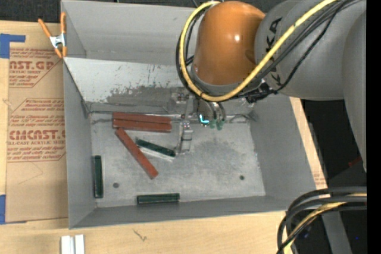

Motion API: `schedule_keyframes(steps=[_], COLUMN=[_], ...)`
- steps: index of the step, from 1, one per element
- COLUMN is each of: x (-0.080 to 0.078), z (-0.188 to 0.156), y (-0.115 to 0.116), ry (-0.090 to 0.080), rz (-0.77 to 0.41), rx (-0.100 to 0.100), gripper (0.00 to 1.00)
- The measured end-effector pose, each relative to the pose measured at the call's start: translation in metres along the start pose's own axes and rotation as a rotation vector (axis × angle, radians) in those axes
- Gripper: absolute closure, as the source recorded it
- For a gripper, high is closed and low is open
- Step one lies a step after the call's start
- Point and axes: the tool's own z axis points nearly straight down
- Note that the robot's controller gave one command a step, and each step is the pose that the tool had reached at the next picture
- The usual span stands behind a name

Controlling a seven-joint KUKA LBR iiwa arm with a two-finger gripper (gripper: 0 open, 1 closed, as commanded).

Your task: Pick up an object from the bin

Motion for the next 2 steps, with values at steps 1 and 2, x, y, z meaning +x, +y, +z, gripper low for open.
schedule_keyframes(steps=[1,2], x=[-0.002,-0.003], z=[-0.004,0.038], y=[0.000,0.003], ry=[-0.008,-0.016], rz=[0.001,-0.006], rx=[-0.001,-0.002], gripper=[0.00,0.00])
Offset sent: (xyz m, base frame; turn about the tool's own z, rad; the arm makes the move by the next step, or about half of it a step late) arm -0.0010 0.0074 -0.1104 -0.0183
